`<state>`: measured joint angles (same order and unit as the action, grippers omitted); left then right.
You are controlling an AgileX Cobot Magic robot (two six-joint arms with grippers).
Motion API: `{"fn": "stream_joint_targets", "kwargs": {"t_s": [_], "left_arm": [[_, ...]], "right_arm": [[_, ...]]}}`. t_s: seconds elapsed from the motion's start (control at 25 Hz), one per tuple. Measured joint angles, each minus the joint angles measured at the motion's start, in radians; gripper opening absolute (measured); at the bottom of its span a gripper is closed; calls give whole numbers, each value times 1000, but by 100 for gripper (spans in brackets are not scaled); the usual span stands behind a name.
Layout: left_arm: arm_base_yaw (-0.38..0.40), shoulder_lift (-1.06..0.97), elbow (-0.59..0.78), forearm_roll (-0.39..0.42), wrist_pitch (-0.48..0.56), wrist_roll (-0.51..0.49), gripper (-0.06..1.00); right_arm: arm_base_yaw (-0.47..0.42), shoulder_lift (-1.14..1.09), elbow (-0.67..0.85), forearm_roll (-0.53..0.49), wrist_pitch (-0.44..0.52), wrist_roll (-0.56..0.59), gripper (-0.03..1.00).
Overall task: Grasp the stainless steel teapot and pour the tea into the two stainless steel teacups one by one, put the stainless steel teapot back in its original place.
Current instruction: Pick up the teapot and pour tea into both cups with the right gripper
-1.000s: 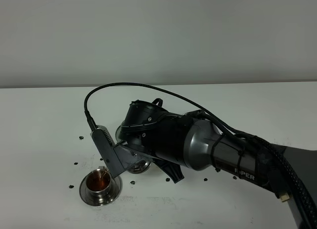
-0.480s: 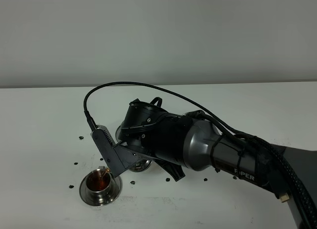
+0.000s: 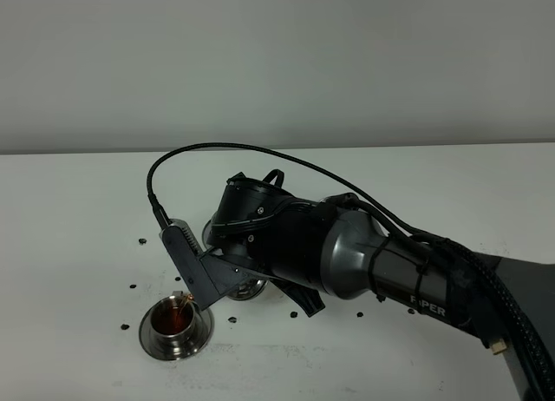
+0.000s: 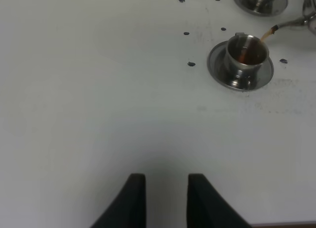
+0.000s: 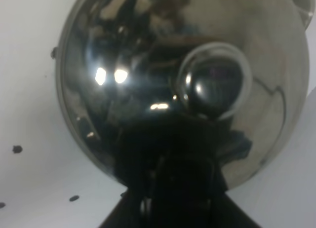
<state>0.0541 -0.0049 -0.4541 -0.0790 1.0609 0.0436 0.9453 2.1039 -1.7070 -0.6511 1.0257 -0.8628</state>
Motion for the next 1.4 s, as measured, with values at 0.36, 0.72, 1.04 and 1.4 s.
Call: {"fn": "stream_joint_targets", "kwargs": {"t_s": [0.36,0.72,1.04,1.4], "left_arm": [[0,0,0,20,0,0,24],[0,0,0,24,0,0,24],[0,0,0,24,0,0,24],[0,0,0,25,0,0,24]], "right_arm": [[4,0,0,-18,2,0,19],[12,0,0,-28,12,0,19],[17,0,0,-48,16,0,19],[19,0,0,-67,16,0,19]]}}
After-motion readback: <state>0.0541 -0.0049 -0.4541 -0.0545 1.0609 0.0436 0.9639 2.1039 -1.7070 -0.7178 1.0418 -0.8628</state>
